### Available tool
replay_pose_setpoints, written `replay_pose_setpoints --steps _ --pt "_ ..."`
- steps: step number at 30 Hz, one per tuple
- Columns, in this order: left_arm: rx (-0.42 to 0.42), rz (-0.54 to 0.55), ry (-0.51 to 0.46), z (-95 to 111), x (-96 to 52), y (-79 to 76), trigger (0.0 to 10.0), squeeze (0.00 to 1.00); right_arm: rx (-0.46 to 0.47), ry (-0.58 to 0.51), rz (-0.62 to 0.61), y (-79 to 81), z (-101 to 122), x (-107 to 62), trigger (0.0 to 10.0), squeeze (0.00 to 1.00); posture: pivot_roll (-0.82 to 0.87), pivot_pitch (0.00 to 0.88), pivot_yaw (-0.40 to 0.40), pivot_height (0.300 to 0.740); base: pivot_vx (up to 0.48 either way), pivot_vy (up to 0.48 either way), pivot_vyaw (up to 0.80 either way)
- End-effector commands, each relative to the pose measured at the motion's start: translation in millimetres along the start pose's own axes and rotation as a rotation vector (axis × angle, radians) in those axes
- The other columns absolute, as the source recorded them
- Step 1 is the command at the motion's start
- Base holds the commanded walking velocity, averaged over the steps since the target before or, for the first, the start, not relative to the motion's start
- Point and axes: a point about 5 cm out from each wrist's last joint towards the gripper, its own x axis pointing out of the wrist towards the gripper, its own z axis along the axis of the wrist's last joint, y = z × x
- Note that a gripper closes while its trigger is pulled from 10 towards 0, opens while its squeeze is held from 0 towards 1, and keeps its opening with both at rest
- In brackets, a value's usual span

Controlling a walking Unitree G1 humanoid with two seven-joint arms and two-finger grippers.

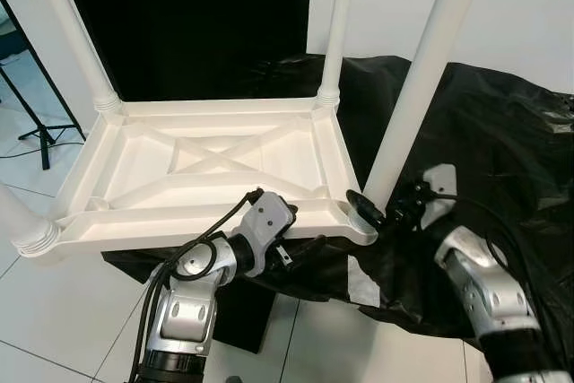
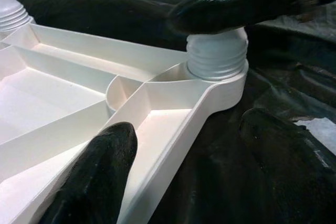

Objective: Building children table

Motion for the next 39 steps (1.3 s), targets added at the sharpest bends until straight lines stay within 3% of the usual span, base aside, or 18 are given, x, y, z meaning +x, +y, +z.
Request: replay_pose_setpoints --steps 1,2,3,4,5,6,7,20,21,22,23,30,32,39 --pt "0.015 0.166 0.002 1 0.7 6.6 10.0 0.00 -0.019 0.028 0.050 1.3 -5 2.3 10.0 0.00 0.04 0.000 -0.015 0.740 0.000 0.000 0.00" --pt "0.016 0.164 0.002 2 1.2 6.6 10.0 0.00 -0.028 0.035 0.075 0.3 -5 5.9 10.0 0.00 0.04 0.000 -0.015 0.740 0.000 0.000 0.00" --pt "0.017 0.164 0.003 2 1.6 6.8 10.0 0.00 -0.038 0.039 0.092 -1.4 -5 8.3 4.8 0.00 0.05 0.000 -0.016 0.740 0.000 0.000 0.00" --pt "0.017 0.164 0.003 2 1.6 6.8 10.0 0.00 -0.038 0.039 0.092 -1.4 -5 8.3 4.8 0.00 0.05 0.000 -0.016 0.740 0.000 0.000 0.00" --pt "0.018 0.163 0.004 2 1.9 6.9 10.0 0.00 -0.046 0.040 0.100 -3.1 -5 10.3 2.9 0.00 0.05 0.000 -0.016 0.740 0.000 0.000 0.00" --pt "0.018 0.163 0.004 2 1.9 6.9 10.0 0.00 -0.046 0.040 0.100 -3.1 -5 10.3 2.9 0.00 0.05 0.000 -0.016 0.740 0.000 0.000 0.00" --pt "0.020 0.162 0.005 2 1.6 7.0 10.0 0.00 -0.051 0.046 0.118 -3.5 -6 11.6 0.0 0.00 0.05 0.000 -0.017 0.740 0.000 0.000 0.00" --pt "0.015 0.177 0.009 2 -0.5 7.6 10.0 0.00 -0.032 0.048 0.103 -3.6 -11 7.1 0.0 0.00 0.05 0.000 -0.024 0.740 0.000 0.000 0.00" --pt "0.014 0.178 0.009 2 -0.6 7.3 10.0 0.00 -0.021 0.043 0.082 -1.6 -11 6.3 3.8 0.00 0.05 0.000 -0.025 0.740 0.000 0.000 0.00" --pt "0.014 0.178 0.009 2 -0.6 7.3 10.0 0.00 -0.021 0.043 0.082 -1.6 -11 6.3 3.8 0.00 0.05 0.000 -0.025 0.740 0.000 0.000 0.00" --pt "0.013 0.179 0.008 2 -0.6 6.9 10.0 0.00 -0.017 0.032 0.056 0.5 -12 5.6 10.0 0.00 0.05 0.000 -0.028 0.740 0.000 0.000 0.00" --pt "0.010 0.183 0.006 2 -1.1 6.6 10.0 0.00 -0.019 0.039 -0.090 8.7 -16 2.1 10.0 0.00 0.04 0.000 -0.030 0.740 0.000 0.000 0.00" --pt "0.009 0.180 0.006 2 -0.8 6.3 10.0 0.00 -0.006 0.054 -0.201 14.7 -20 -0.3 10.0 0.00 0.03 0.000 -0.027 0.740 0.000 0.000 0.00" --pt "0.009 0.173 0.007 2 -0.3 5.9 10.0 0.00 0.025 0.094 -0.383 23.0 -27 -4.6 10.0 0.00 0.03 0.000 -0.026 0.740 0.000 0.000 0.00"
